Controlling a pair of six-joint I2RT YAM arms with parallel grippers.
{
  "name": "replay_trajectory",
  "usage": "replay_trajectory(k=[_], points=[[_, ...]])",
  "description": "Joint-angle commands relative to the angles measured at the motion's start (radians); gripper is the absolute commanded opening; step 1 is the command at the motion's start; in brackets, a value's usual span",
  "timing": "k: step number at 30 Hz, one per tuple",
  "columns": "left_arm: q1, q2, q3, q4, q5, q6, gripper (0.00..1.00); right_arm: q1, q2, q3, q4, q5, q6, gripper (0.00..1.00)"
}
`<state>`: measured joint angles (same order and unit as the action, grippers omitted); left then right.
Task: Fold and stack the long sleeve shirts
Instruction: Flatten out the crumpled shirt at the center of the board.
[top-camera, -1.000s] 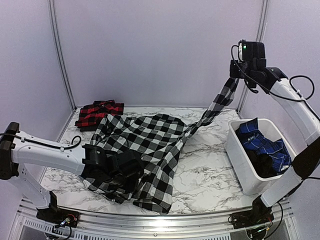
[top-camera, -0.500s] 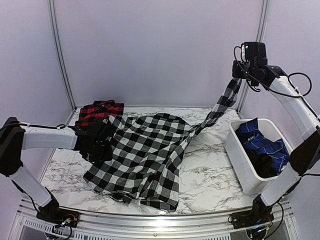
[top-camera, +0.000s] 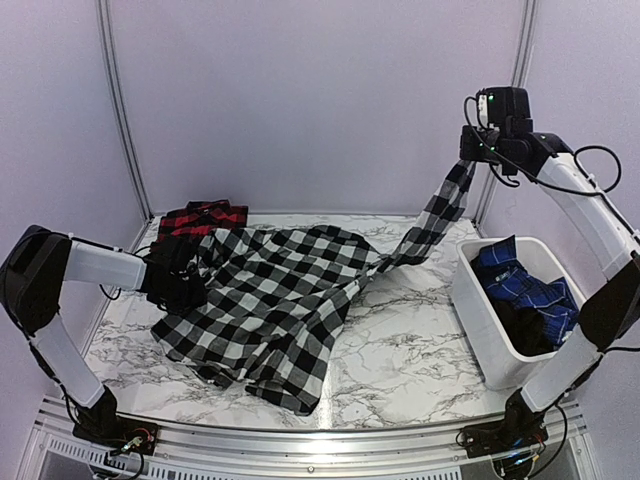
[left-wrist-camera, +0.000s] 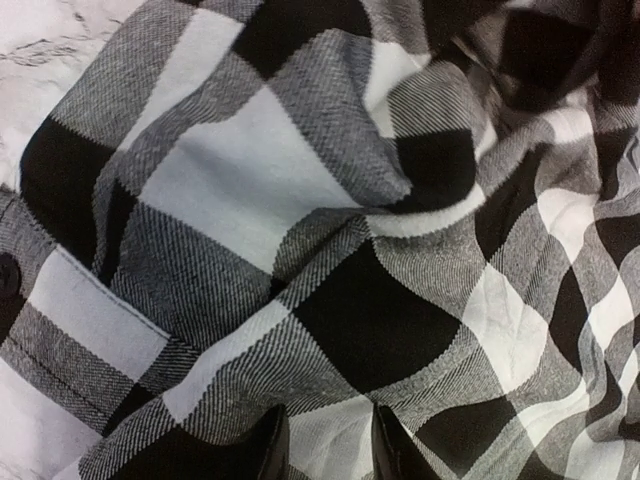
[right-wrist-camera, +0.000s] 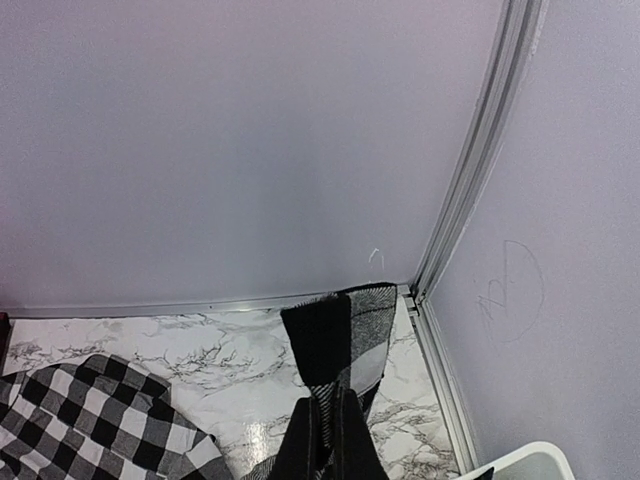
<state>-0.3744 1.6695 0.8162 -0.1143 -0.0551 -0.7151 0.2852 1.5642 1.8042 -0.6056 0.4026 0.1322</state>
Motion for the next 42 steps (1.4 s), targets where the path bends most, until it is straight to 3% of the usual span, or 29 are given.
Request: replay_trajectory(k=[1, 6, 11, 16, 22, 32, 42], points=[[0.078, 0.062, -0.047, -0.106, 0.009, 0.044, 0.30, -0.006, 0.001, 0.018, -0.005, 0.048, -0.007, 0.00], [0.060, 0.029, 0.007, -0.135, 0.082, 0.089, 0.34, -0.006, 0.013, 0.034, -0.022, 0.048, -0.010, 0.00], [-0.001, -0.131, 0.047, -0.203, 0.083, 0.117, 0.42, 0.014, -0.001, -0.013, -0.014, -0.012, 0.001, 0.00], [-0.152, -0.288, 0.088, -0.320, 0.017, 0.098, 0.46, 0.046, -0.012, -0.080, -0.006, -0.007, 0.005, 0.00], [-0.415, -0.390, 0.063, -0.341, -0.027, -0.010, 0.44, 0.062, -0.035, -0.137, 0.012, -0.013, 0.013, 0.00], [-0.792, -0.196, 0.175, -0.348, -0.062, -0.089, 0.38, 0.075, -0.030, -0.135, 0.020, -0.013, 0.012, 0.00], [-0.856, -0.004, 0.252, -0.407, -0.113, -0.139, 0.39, 0.083, -0.026, -0.125, 0.020, -0.027, 0.012, 0.00]])
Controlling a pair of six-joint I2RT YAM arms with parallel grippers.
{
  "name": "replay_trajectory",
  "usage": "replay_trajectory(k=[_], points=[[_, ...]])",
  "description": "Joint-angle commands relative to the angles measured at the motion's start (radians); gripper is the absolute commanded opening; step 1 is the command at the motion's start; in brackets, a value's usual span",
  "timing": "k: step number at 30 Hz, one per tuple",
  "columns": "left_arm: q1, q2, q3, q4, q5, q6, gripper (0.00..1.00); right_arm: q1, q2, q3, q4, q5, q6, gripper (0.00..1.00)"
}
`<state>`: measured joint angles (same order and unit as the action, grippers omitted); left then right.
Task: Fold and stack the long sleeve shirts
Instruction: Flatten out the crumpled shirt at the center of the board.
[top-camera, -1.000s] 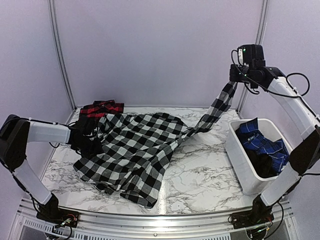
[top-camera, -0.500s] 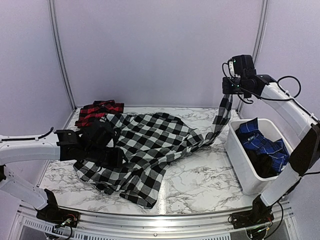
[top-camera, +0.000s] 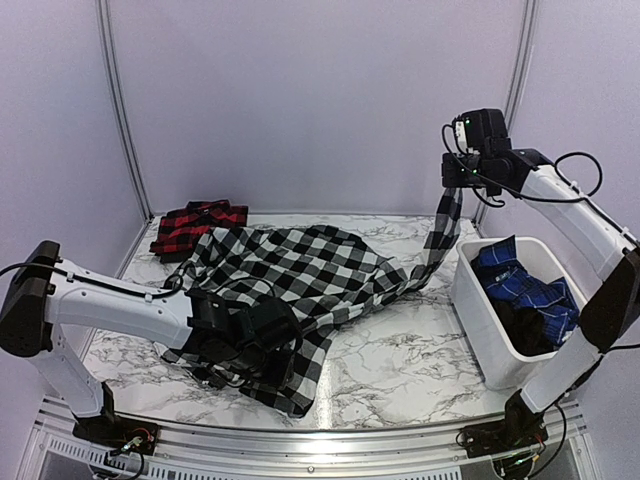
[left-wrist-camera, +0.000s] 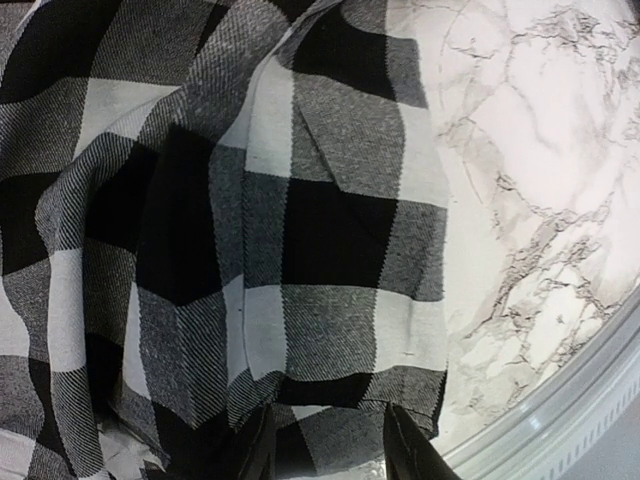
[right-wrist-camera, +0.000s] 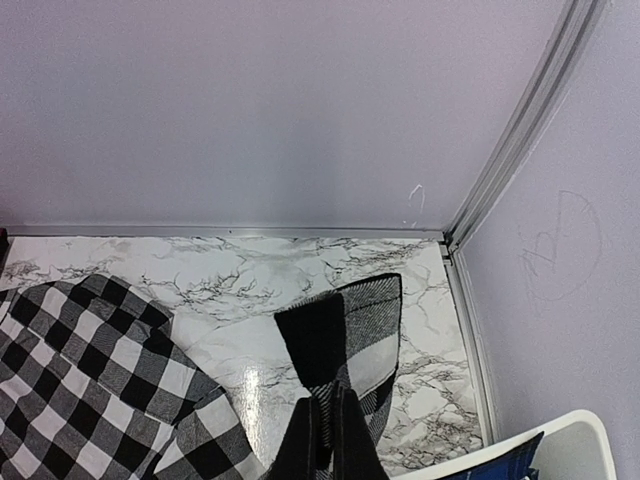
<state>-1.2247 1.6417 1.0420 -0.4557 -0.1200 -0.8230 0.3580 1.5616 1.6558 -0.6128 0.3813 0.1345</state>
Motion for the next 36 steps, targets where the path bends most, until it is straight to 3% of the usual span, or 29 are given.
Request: replay_trajectory(k=[1, 9, 24, 30, 36], points=[[-0.006, 0.032, 0.026, -0.074, -0.061, -0.035, 0.39, 0.010, -0.023, 0.026, 0.028, -0.006, 0.010, 0.00], [-0.006, 0.025, 0.064, -0.168, -0.193, -0.048, 0.39, 0.016, -0.007, 0.036, 0.030, -0.018, 0.018, 0.00], [-0.004, 0.044, 0.065, -0.186, -0.233, -0.039, 0.36, 0.024, 0.022, 0.071, 0.012, -0.015, 0.022, 0.00], [-0.004, 0.086, 0.076, -0.185, -0.226, -0.024, 0.27, 0.025, 0.028, 0.082, 0.010, -0.014, 0.022, 0.00], [-0.005, 0.106, 0.082, -0.184, -0.214, -0.013, 0.09, 0.028, 0.037, 0.113, 0.003, -0.016, 0.016, 0.00]])
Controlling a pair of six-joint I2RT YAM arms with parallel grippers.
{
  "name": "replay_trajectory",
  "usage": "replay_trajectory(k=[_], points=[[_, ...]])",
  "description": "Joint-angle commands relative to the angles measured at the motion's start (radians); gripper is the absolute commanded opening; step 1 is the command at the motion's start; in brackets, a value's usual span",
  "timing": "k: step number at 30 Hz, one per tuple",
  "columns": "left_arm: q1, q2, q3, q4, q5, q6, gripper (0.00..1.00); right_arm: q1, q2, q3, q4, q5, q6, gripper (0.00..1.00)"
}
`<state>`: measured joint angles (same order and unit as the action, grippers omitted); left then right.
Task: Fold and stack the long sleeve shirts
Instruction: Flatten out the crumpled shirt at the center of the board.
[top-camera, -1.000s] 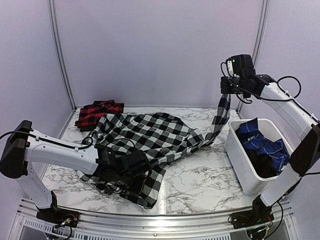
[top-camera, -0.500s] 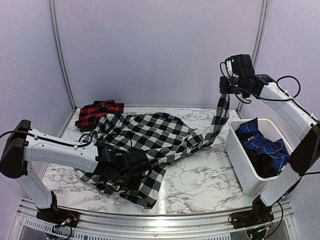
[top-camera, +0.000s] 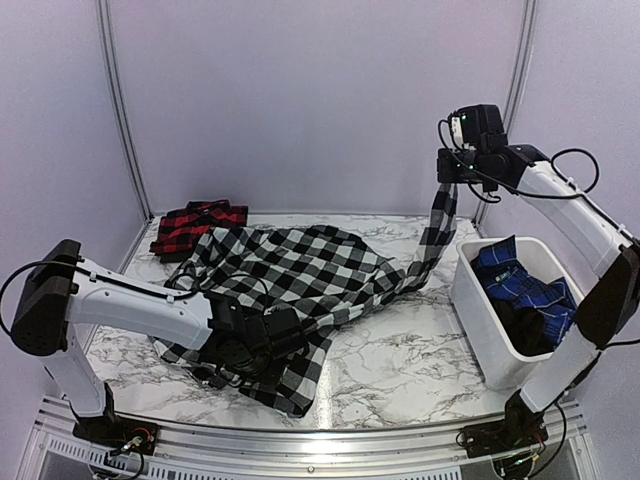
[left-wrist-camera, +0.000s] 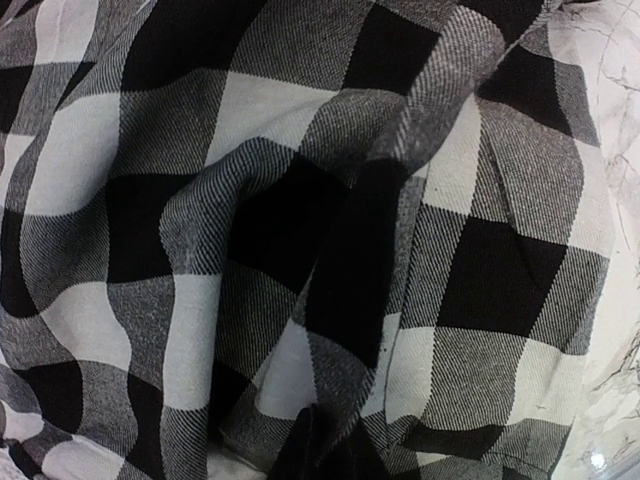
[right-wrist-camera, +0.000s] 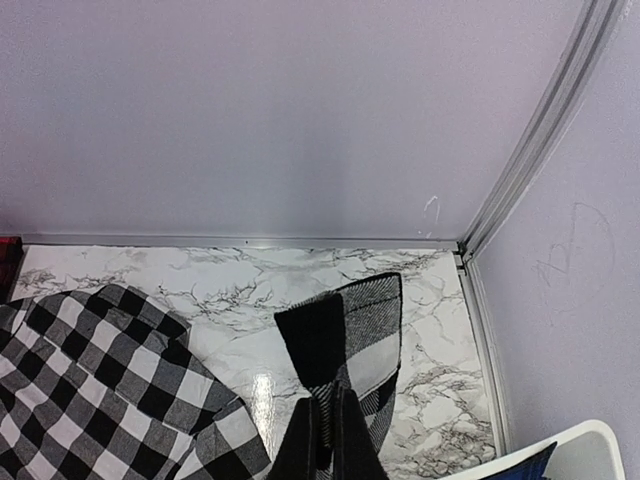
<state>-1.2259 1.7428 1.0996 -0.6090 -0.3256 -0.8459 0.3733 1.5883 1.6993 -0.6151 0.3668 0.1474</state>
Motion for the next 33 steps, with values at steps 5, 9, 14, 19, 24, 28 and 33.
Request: replay_trajectory(k=[5, 9, 14, 19, 24, 28, 33], points=[[-0.020, -0.047, 0.087, -0.031, 0.021, 0.077, 0.00, 0.013, 0.032, 0.145, -0.012, 0.021, -0.018, 0.00], [-0.056, -0.065, 0.166, -0.031, 0.107, 0.173, 0.00, 0.011, 0.045, 0.207, 0.000, 0.080, -0.052, 0.00], [-0.102, -0.048, 0.223, -0.025, 0.249, 0.263, 0.00, 0.003, 0.045, 0.221, 0.043, 0.142, -0.084, 0.00], [-0.135, -0.027, 0.236, 0.004, 0.400, 0.347, 0.00, -0.017, 0.046, 0.182, 0.062, 0.180, -0.092, 0.00], [-0.132, -0.023, 0.177, 0.026, 0.427, 0.365, 0.00, -0.043, 0.045, 0.137, 0.058, 0.215, -0.096, 0.00], [-0.134, -0.022, 0.124, 0.088, 0.513, 0.376, 0.00, -0.083, 0.041, 0.130, 0.042, 0.239, -0.098, 0.00], [-0.133, -0.034, 0.112, 0.158, 0.556, 0.392, 0.29, -0.088, 0.036, 0.125, 0.039, 0.182, -0.097, 0.00]])
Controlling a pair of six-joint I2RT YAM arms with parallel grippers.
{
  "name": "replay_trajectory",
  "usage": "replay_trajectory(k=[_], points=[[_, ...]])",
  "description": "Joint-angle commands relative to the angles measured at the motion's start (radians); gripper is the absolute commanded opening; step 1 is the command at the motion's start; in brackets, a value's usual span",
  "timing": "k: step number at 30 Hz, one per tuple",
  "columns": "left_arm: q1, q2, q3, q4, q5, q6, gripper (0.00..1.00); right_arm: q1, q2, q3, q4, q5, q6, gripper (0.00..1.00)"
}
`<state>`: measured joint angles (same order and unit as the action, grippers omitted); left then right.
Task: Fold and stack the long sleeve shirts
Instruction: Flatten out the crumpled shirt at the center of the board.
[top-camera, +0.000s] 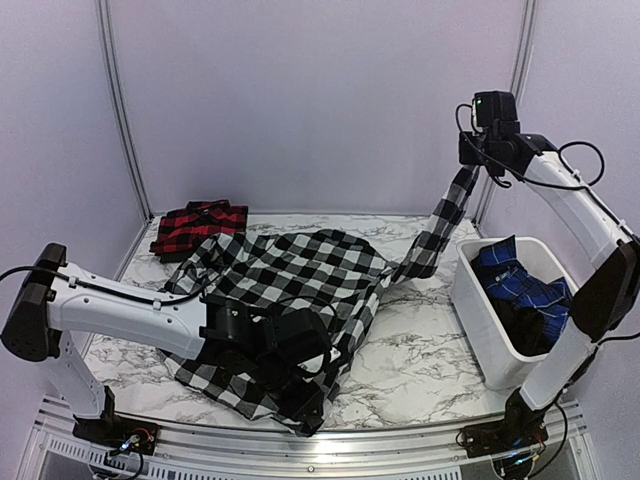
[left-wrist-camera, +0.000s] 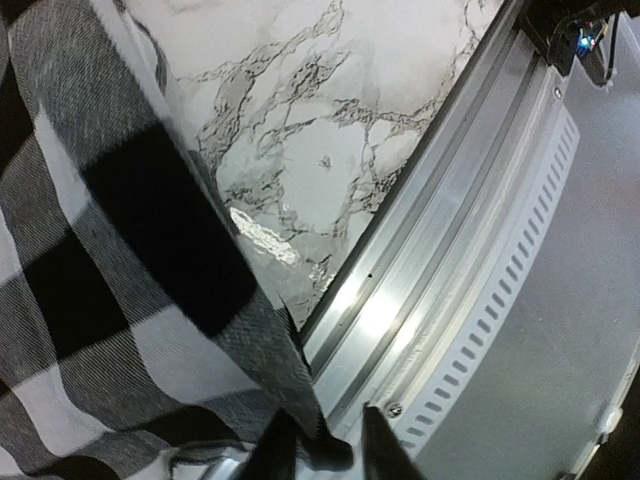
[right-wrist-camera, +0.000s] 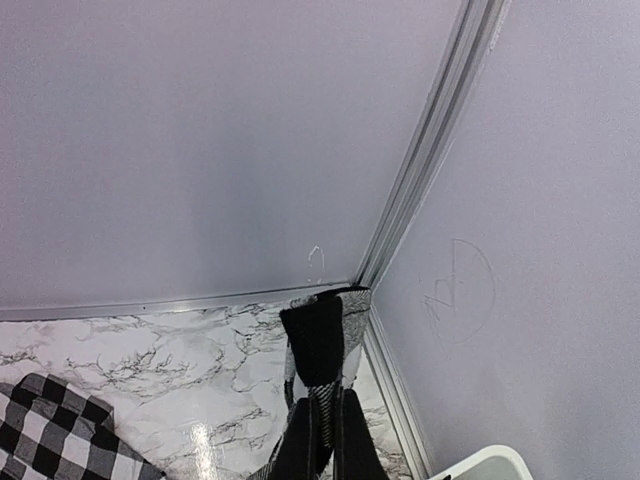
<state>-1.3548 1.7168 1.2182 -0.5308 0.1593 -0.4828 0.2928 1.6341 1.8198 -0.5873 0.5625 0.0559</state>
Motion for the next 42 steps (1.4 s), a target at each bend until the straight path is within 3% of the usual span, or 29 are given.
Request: replay_trajectory(k=[1, 5, 12, 17, 21, 26, 33, 38, 42], points=[[-0.004, -0.018, -0.008, 0.095, 0.071, 0.031, 0.32, -0.008, -0.009, 0.003, 0.010, -0.009, -0.005, 0.00], [0.030, -0.068, -0.053, 0.141, 0.044, -0.006, 0.41, -0.011, -0.012, 0.010, 0.011, 0.009, -0.017, 0.01], [0.212, -0.220, -0.230, 0.243, 0.015, -0.157, 0.37, -0.013, 0.044, 0.084, -0.033, -0.054, 0.012, 0.05], [0.323, -0.245, -0.313, 0.239, -0.048, -0.209, 0.37, 0.114, 0.077, 0.031, -0.010, -0.113, 0.041, 0.07], [0.487, -0.249, -0.349, 0.244, -0.102, -0.225, 0.38, 0.204, 0.117, -0.041, 0.008, -0.168, 0.092, 0.07], [0.652, -0.173, -0.282, 0.268, -0.087, -0.187, 0.38, 0.309, 0.142, -0.228, 0.086, -0.238, 0.182, 0.06], [0.779, 0.039, -0.103, 0.292, -0.013, -0.113, 0.37, 0.325, 0.227, -0.456, 0.207, -0.370, 0.302, 0.04], [0.811, 0.203, 0.078, 0.291, -0.011, -0.076, 0.36, 0.284, 0.365, -0.434, 0.232, -0.410, 0.299, 0.03], [0.860, 0.334, 0.180, 0.280, -0.018, -0.084, 0.33, 0.235, 0.508, -0.310, 0.223, -0.439, 0.265, 0.03]])
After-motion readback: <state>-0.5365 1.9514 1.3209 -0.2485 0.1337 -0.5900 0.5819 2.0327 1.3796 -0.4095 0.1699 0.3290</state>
